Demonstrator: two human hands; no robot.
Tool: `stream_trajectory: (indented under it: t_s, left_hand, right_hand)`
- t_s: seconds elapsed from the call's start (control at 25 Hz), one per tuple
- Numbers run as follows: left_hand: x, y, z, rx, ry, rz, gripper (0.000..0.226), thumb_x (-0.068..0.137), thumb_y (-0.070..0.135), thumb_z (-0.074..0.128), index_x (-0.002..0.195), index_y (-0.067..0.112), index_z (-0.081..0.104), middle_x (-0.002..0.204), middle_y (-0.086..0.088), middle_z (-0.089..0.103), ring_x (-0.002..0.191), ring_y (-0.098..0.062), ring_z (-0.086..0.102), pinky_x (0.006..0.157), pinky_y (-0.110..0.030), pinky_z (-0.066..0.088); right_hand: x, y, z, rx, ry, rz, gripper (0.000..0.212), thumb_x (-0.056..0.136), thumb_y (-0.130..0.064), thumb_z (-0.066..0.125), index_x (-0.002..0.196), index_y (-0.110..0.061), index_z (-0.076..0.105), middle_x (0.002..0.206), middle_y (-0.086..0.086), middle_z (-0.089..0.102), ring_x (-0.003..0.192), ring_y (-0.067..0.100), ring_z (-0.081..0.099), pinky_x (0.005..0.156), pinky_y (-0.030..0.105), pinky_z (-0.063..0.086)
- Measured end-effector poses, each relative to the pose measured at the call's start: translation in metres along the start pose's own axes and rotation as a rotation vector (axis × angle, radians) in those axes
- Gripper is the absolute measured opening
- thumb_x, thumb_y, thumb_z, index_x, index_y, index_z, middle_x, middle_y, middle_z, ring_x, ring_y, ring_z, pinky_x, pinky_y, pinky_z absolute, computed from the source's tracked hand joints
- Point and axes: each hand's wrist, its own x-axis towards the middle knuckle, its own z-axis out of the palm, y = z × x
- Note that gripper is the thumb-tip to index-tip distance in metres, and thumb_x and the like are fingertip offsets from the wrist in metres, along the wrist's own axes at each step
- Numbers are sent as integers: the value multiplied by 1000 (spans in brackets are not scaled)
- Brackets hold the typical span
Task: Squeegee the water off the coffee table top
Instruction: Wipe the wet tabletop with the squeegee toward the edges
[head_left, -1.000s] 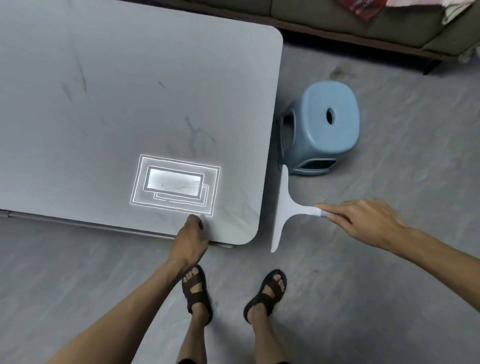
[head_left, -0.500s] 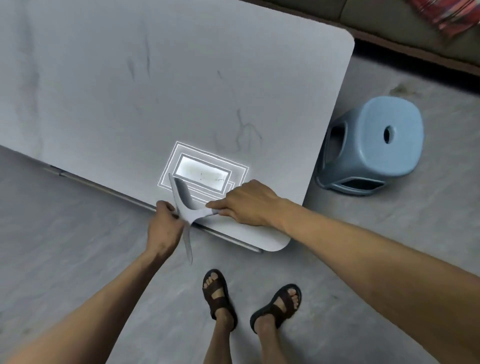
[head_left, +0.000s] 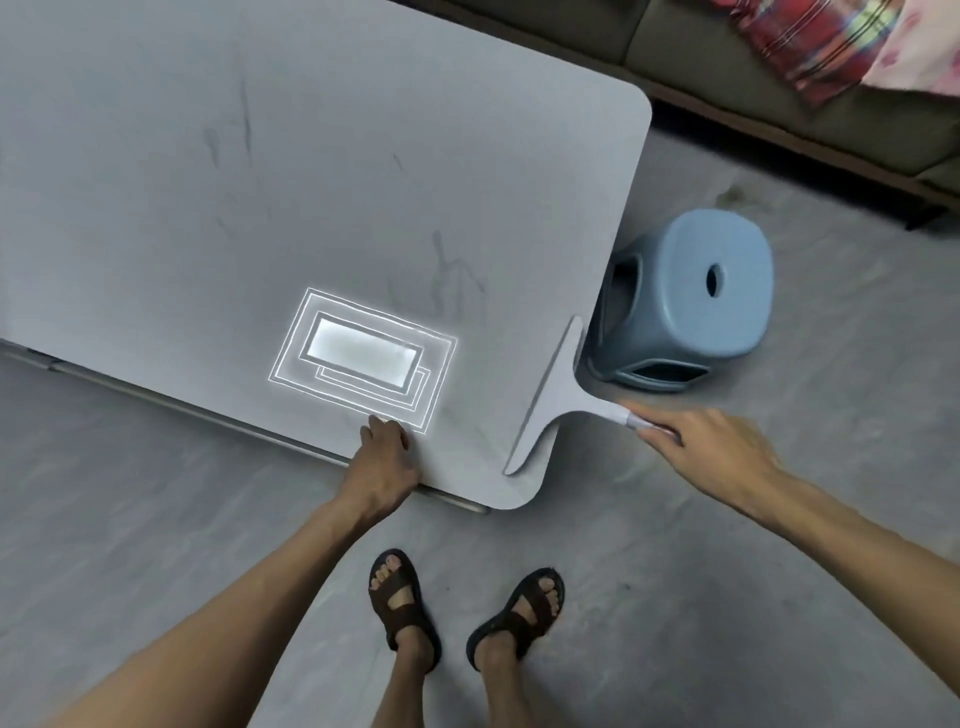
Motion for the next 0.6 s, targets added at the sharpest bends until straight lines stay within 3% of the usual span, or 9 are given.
stream_trajectory:
  t_s: [0.08,0.16,0.24,0.4,0.6]
  left_hand:
    - [2,10,2,19,2,-25,23,80,-1,48,102,2,45,114,-20,44,102,-36,48,68,-35,37]
    - [-1,11,-1,-40,120,-75,15,85,4,44,99,9,44,99,-15,55,87,-35,54,65,-35,39]
    - [-5,-1,-9,-138,277,-154,13,87,10,45,97,16,41,81,-8,58,70,-29,55,59,-33,39]
    - [-10,-50,-35,-301,486,-324,17,86,10,51,99,16,43,85,-4,57,73,-26,52,63,-33,38]
    - [-7,-104,-63,-309,478,-389,21,78,15,59,94,15,45,81,-5,58,74,-31,54,64,-35,38]
  right_hand:
    - [-16,21,-10,-34,36,79,36,94,-55,38,128,-66,39,98,-7,74,89,25,68,65,34,51]
    - [-16,14,-19,-62,65,43,37,93,-57,33,129,-66,35,95,-8,74,85,24,68,62,33,52]
    - [1,-21,-24,-89,49,-135,40,93,-58,25,132,-63,30,91,-10,73,79,20,68,54,30,48]
    - [57,-149,-7,-119,-134,-580,43,98,-57,19,137,-51,35,96,-5,69,86,23,65,59,33,40]
    - [114,-264,21,-81,-112,-711,35,101,-51,26,129,-45,47,104,0,72,91,28,65,67,35,44]
